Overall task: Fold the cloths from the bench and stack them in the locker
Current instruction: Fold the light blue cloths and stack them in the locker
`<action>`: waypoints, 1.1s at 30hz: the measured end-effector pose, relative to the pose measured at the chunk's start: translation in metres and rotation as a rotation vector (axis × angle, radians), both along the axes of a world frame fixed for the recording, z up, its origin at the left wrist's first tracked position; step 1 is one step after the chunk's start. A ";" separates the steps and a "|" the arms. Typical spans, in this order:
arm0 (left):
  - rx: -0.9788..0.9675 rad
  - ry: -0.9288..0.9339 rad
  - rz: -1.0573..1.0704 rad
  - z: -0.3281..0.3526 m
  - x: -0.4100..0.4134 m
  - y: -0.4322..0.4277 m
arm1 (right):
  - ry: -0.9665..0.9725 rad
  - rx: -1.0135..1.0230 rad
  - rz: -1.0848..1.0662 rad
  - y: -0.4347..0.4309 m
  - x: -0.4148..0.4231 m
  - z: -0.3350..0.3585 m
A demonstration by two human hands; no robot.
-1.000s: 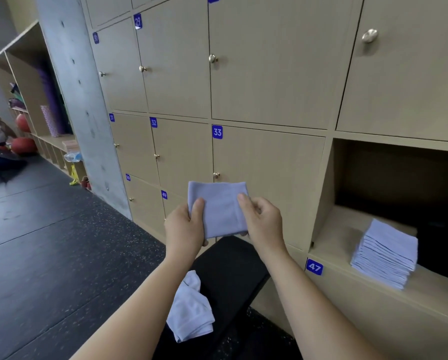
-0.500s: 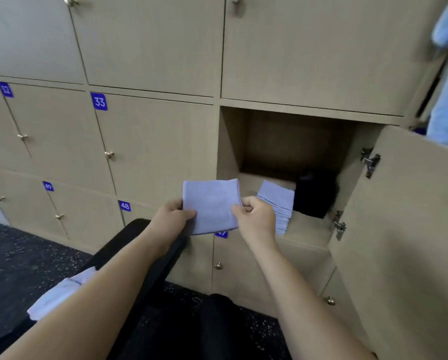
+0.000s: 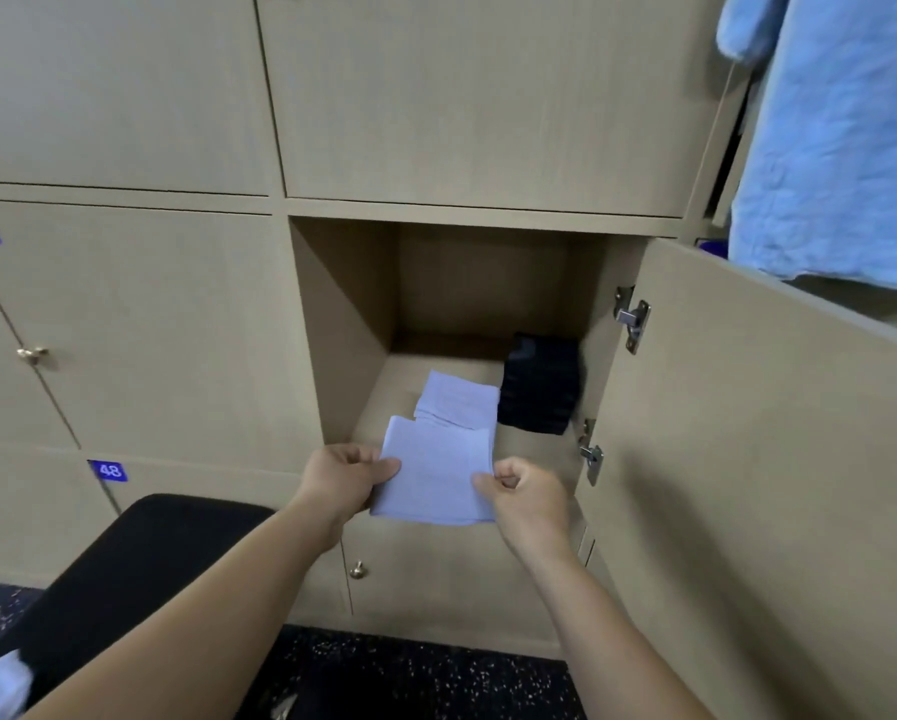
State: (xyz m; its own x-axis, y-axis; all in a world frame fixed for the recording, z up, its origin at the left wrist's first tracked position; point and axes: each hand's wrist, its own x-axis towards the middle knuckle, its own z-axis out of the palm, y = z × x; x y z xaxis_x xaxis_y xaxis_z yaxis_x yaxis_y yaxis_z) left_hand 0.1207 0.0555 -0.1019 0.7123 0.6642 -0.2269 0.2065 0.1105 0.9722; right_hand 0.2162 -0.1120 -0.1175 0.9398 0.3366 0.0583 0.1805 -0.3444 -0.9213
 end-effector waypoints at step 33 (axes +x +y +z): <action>0.285 0.062 -0.051 -0.060 0.203 0.103 | -0.013 -0.146 -0.093 0.095 0.186 -0.047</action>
